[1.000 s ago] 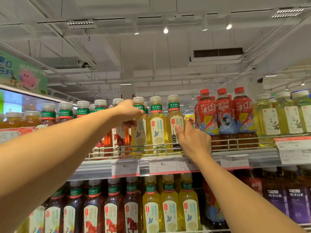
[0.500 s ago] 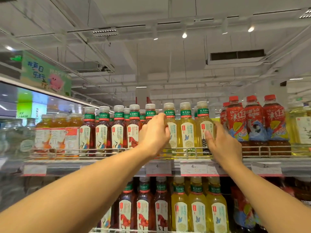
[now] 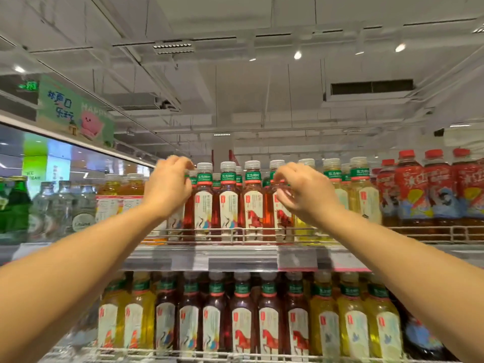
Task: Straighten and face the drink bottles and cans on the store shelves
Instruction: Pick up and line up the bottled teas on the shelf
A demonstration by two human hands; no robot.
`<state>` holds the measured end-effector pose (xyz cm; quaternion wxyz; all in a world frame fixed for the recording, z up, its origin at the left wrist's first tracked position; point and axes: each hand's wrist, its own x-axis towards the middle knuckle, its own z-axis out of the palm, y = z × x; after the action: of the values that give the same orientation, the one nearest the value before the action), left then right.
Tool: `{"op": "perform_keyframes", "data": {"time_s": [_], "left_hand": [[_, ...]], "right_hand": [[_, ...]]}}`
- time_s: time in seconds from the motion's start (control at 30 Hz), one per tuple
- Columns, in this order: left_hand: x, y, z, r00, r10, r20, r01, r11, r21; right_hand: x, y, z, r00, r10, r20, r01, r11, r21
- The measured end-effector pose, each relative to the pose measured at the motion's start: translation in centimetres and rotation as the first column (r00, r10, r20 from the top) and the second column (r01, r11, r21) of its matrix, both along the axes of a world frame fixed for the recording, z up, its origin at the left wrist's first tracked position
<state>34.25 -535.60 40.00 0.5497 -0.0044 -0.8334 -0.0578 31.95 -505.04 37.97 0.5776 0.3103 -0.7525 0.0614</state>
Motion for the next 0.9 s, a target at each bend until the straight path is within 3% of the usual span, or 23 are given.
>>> {"op": "perform_keyframes", "data": {"time_s": [0.07, 0.17, 0.27, 0.47, 0.63, 0.9], "left_hand": [[-0.4, -1.7, 1.0, 1.000, -0.001, 0.010, 0.000, 0.985, 0.174], [-1.3, -3.6, 1.3, 0.984, 0.029, 0.173, -0.091, 0.929, 0.358], [-2.5, -4.6, 0.4, 0.974, 0.013, 0.224, -0.087, 0.942, 0.324], [-3.8, -5.2, 2.7, 0.989, -0.123, 0.083, 0.090, 0.944, 0.318], [-5.1, -5.3, 5.0, 0.959, -0.181, 0.216, 0.103, 0.939, 0.329], [-6.3, -5.5, 4.4, 0.957, -0.145, 0.251, 0.100, 0.978, 0.184]], "right_hand": [[0.5, -3.5, 2.0, 0.999, 0.010, 0.042, -0.010, 1.000, 0.015], [0.6, -8.6, 4.5, 0.992, 0.006, 0.123, -0.012, 0.999, 0.046], [-0.2, -13.0, 6.1, 0.978, -0.068, 0.199, 0.051, 0.995, 0.090], [-3.2, -18.1, 7.5, 0.931, -0.233, 0.282, 0.205, 0.971, 0.123], [-5.4, -20.2, 8.1, 0.870, -0.346, 0.352, 0.300, 0.937, 0.181], [-5.2, -20.5, 8.8, 0.834, -0.318, 0.451, 0.276, 0.948, 0.158]]}}
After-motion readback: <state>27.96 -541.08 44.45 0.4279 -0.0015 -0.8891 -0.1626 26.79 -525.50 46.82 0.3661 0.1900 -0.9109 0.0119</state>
